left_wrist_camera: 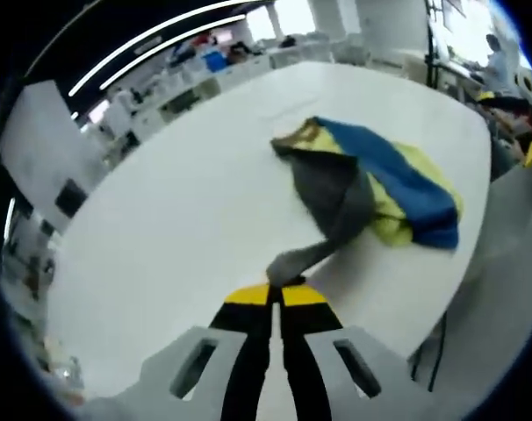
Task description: Fold the garment on the visible template until the final outline fits inside the template.
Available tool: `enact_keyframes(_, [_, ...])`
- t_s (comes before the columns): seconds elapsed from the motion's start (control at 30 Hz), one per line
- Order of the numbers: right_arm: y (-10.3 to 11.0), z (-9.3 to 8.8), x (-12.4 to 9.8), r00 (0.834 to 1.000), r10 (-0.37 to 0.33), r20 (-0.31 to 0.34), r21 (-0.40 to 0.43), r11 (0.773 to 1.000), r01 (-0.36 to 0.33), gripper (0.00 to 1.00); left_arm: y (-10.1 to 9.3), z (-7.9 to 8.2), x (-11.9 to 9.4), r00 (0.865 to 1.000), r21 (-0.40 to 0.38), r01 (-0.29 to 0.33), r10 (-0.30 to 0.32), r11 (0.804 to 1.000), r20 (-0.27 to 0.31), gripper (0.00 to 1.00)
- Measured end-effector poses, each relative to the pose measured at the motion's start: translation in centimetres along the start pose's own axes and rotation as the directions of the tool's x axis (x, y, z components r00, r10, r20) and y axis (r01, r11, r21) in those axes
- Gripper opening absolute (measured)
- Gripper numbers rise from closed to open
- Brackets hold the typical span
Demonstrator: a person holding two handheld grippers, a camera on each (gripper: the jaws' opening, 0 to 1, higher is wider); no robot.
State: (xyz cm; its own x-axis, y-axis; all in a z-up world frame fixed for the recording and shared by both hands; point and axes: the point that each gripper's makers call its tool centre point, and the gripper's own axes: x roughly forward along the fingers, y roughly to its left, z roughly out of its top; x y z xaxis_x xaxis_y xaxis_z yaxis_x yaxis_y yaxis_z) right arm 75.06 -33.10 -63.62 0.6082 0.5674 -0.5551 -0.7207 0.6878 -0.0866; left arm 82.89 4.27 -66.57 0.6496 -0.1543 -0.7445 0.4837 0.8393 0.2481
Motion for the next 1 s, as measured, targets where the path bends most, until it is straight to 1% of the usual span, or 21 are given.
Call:
enact_keyframes(0.37, [-0.2, -0.1, -0.1, 1.0, -0.011, -0.006, 0.002, 1.0, 0.011, 1.0, 2.2, -2.5, 0.2, 0.998, -0.029, -0.012, 0.011, 1.0, -0.066, 0.0])
enact_keyframes(0.5, [-0.2, 0.0, -0.1, 1.0, -0.011, -0.007, -0.002, 1.0, 0.011, 1.0, 3.1, -3.9, 0.0, 0.993, -0.037, -0.025, 0.021, 0.999, -0.113, 0.0])
enact_keyframes(0.57, [-0.1, 0.0, -0.1, 1.0, -0.011, -0.007, -0.004, 1.0, 0.011, 1.0, 3.4, -4.2, 0.0, 0.993, -0.037, -0.029, 0.024, 0.999, -0.115, 0.0])
enact_keyframes(0.8, [0.2, 0.1, 0.0, 1.0, -0.008, -0.012, -0.009, 1.0, 0.007, 1.0, 4.1, -5.9, -0.4, 0.989, -0.066, -0.029, 0.019, 0.997, -0.147, 0.0])
enact_keyframes(1.0, [0.0, 0.2, -0.1, 1.0, -0.012, -0.014, -0.014, 1.0, 0.012, 1.0, 5.4, -7.2, -0.4, 0.983, -0.089, -0.046, 0.029, 0.995, -0.181, 0.0])
